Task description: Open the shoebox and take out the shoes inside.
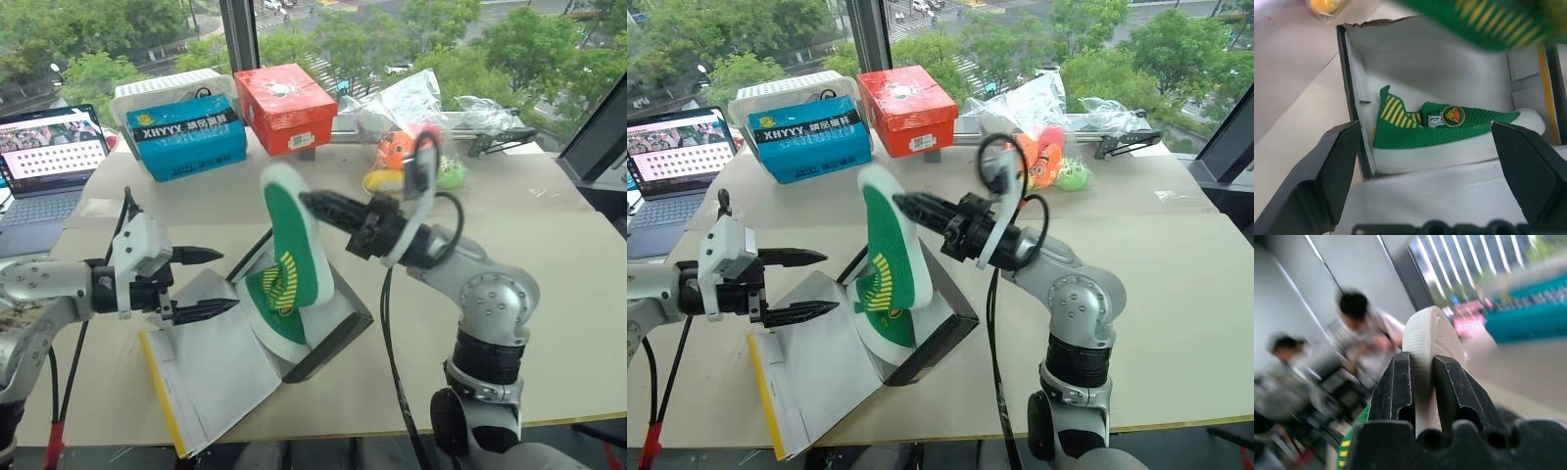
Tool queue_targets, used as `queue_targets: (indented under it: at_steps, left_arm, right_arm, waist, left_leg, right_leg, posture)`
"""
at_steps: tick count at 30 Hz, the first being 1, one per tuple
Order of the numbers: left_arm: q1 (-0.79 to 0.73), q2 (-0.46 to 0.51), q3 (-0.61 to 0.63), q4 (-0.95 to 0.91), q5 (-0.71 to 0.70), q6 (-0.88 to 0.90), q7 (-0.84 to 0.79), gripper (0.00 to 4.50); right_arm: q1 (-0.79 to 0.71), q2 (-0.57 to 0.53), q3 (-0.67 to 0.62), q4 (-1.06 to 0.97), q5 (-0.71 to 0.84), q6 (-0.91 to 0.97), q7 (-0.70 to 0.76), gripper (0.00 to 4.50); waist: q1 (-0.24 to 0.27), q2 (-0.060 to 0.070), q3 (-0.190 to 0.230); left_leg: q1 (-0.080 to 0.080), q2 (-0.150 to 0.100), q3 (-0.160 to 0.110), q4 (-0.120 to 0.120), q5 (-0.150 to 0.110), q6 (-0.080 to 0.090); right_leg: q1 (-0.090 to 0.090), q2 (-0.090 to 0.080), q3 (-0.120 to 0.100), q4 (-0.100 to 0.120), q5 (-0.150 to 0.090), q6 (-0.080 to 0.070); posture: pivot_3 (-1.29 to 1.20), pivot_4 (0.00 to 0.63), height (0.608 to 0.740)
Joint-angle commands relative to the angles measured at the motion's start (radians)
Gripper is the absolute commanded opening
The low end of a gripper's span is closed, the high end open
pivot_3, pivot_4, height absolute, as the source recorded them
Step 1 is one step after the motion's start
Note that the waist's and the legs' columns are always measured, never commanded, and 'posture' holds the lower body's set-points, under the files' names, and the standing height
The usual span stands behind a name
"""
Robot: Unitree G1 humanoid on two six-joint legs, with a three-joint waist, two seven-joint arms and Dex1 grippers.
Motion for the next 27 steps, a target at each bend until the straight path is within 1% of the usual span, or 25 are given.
queue_targets:
  at_steps: [1,4,6,8,11,13,15,17,20,23,25,26,27]
  left_arm:
    - [-0.022,0.003,0.003,0.001,0.008,-0.025,-0.013,4.5]
    - [-0.024,0.003,0.003,0.002,0.007,-0.026,-0.019,4.5]
    - [-0.026,0.003,0.0,0.003,0.007,-0.026,-0.022,4.5]
    - [-0.032,0.001,-0.008,0.009,0.011,-0.028,-0.027,4.5]
    - [-0.042,-0.003,-0.018,0.015,0.016,-0.03,-0.032,4.5]
    - [-0.047,-0.005,-0.022,0.018,0.017,-0.03,-0.035,4.5]
    - [-0.05,-0.006,-0.025,0.02,0.018,-0.03,-0.038,4.5]
    - [-0.051,-0.006,-0.026,0.021,0.018,-0.03,-0.039,4.5]
    - [-0.052,-0.006,-0.027,0.019,0.017,-0.028,-0.041,4.5]
    - [-0.053,-0.007,-0.028,0.016,0.017,-0.025,-0.039,4.5]
    - [-0.048,-0.006,-0.023,0.011,0.016,-0.023,-0.036,4.5]
    - [-0.045,-0.005,-0.02,0.009,0.015,-0.023,-0.036,4.5]
    - [-0.038,-0.004,-0.014,0.004,0.014,-0.021,-0.035,4.5]
  right_arm:
    - [-0.047,0.032,-0.115,0.033,0.209,-0.046,-0.137,0.48]
    - [-0.089,-0.018,-0.169,0.06,0.324,-0.062,-0.21,0.48]
    - [-0.109,-0.115,-0.217,0.099,0.359,-0.061,-0.233,0.48]
    - [-0.117,-0.236,-0.251,0.167,0.379,-0.031,-0.269,0.48]
    - [-0.075,-0.416,-0.251,0.262,0.35,0.044,-0.304,0.48]
    - [-0.017,-0.496,-0.224,0.285,0.321,0.082,-0.291,0.48]
    - [0.041,-0.537,-0.205,0.289,0.316,0.1,-0.269,0.48]
    - [0.091,-0.556,-0.19,0.297,0.305,0.107,-0.248,0.48]
    - [0.155,-0.576,-0.125,0.321,0.218,0.078,-0.201,0.48]
    - [0.174,-0.577,-0.1,0.373,0.166,0.051,-0.157,0.48]
    - [0.182,-0.584,-0.08,0.426,0.112,0.028,-0.129,1.08]
    - [0.184,-0.59,-0.071,0.446,0.085,0.018,-0.119,1.23]
    - [0.183,-0.599,-0.065,0.469,0.059,0.008,-0.11,1.59]
  waist:
    - [-0.006,0.0,0.0]
    - [-0.01,0.001,0.001]
    - [-0.011,0.001,0.001]
    - [-0.009,0.001,0.001]
    - [-0.002,0.001,0.001]
    - [0.0,0.001,0.001]
    - [0.0,0.001,0.001]
    - [-0.009,0.001,0.001]
    - [-0.014,0.001,0.001]
    - [-0.013,0.001,0.001]
    - [-0.009,0.001,0.001]
    - [-0.008,0.001,0.001]
    - [-0.008,0.001,0.001]
  left_leg:
    - [0.0,0.0,0.0,0.0,0.0,0.0]
    - [0.001,0.0,0.0,0.0,0.0,0.0]
    - [0.0,0.0,0.0,0.0,0.0,0.0]
    - [0.0,0.0,0.0,0.0,0.0,0.0]
    - [0.0,-0.001,0.0,0.0,0.0,0.001]
    - [0.0,-0.001,0.001,0.0,-0.001,0.002]
    - [0.0,0.0,0.001,0.0,-0.001,0.003]
    - [0.0,0.0,0.003,0.0,-0.001,0.003]
    - [0.001,0.001,0.005,0.0,-0.002,0.004]
    - [0.001,0.0,0.005,0.001,-0.002,0.004]
    - [0.001,0.0,0.005,0.001,-0.002,0.005]
    - [0.001,0.0,0.005,0.002,-0.002,0.005]
    - [0.001,0.0,0.005,0.002,-0.002,0.005]
  right_leg:
    - [0.0,0.0,0.0,0.0,0.0,0.0]
    - [0.0,0.0,0.0,0.001,0.0,0.0]
    - [0.0,0.0,0.0,0.001,0.0,0.0]
    - [0.0,0.0,0.0,0.0,0.0,0.0]
    - [0.001,-0.001,-0.001,-0.001,0.0,0.0]
    - [0.001,-0.001,-0.001,-0.001,0.0,0.0]
    - [0.001,-0.001,-0.001,-0.001,0.0,0.0]
    - [0.001,-0.001,0.001,0.0,0.0,0.0]
    - [0.001,0.0,0.004,0.0,0.0,0.0]
    - [0.001,0.0,0.004,0.0,0.0,0.001]
    - [0.002,0.0,0.004,0.0,0.001,0.001]
    - [0.002,0.0,0.004,0.0,0.001,0.001]
    - [0.002,0.0,0.004,0.0,0.001,0.001]
  posture:
    - [0.0,0.15,0.739]
    - [0.0,0.15,0.739]
    - [0.0,0.15,0.739]
    - [0.0,0.15,0.739]
    - [0.0,0.15,0.739]
    - [0.0,0.15,0.739]
    - [0.0,0.15,0.739]
    - [0.0,0.15,0.739]
    - [0.0,0.15,0.739]
    - [0.0,0.15,0.739]
    - [0.0,0.15,0.739]
    - [0.0,0.15,0.739]
    - [0.0,0.15,0.739]
